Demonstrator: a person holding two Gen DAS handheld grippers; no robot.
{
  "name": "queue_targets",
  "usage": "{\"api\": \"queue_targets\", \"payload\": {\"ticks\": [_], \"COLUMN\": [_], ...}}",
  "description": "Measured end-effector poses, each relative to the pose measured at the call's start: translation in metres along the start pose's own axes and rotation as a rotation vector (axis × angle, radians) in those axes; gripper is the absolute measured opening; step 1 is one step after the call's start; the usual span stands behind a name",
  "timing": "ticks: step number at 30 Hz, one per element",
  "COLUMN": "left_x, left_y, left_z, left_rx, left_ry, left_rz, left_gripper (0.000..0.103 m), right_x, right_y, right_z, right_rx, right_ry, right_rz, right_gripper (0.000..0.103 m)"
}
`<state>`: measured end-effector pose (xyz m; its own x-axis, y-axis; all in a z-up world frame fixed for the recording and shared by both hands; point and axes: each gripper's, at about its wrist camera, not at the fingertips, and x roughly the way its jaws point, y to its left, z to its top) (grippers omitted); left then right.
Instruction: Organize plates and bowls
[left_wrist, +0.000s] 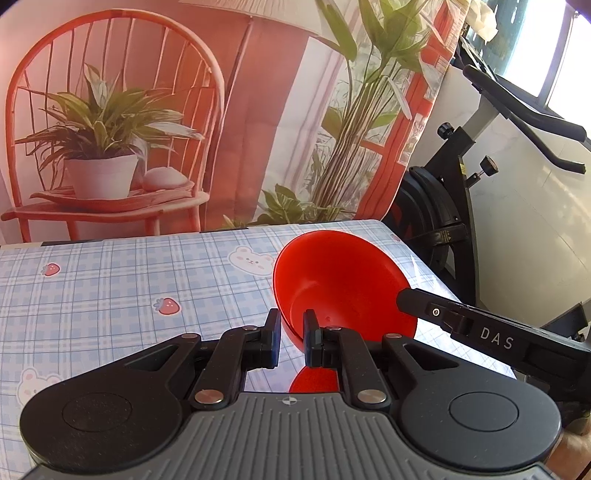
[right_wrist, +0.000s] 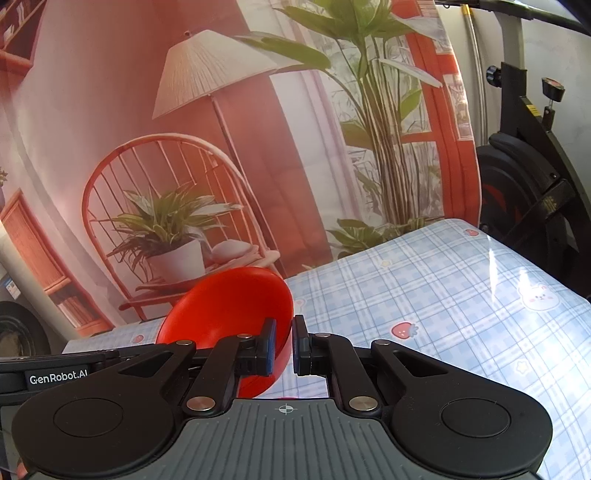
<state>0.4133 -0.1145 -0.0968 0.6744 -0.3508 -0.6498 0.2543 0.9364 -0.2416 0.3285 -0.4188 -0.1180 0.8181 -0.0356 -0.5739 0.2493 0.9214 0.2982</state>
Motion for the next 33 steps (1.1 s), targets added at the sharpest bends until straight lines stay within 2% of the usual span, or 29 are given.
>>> {"api": "queue_targets", "payload": {"ticks": [16,33], "left_x": [0.005,0.015], "left_y": [-0.011,-0.008], "left_z": [-0.022,-0.038], "left_rx": [0.027,0.037], "left_ry": [0.073,0.137], "left_rz": [-0.028,-0.040], "left_gripper": [0.014,0.014], "right_x": [-0.026,-0.032], "right_y": [-0.022,-0.031], "right_z": [-0.026,-0.045], "right_rx": [0.082,0.095], "right_ry": [0.007,0.049], "right_rz": [-0.013,-0.032], "right_gripper": [0.009,0.009]}}
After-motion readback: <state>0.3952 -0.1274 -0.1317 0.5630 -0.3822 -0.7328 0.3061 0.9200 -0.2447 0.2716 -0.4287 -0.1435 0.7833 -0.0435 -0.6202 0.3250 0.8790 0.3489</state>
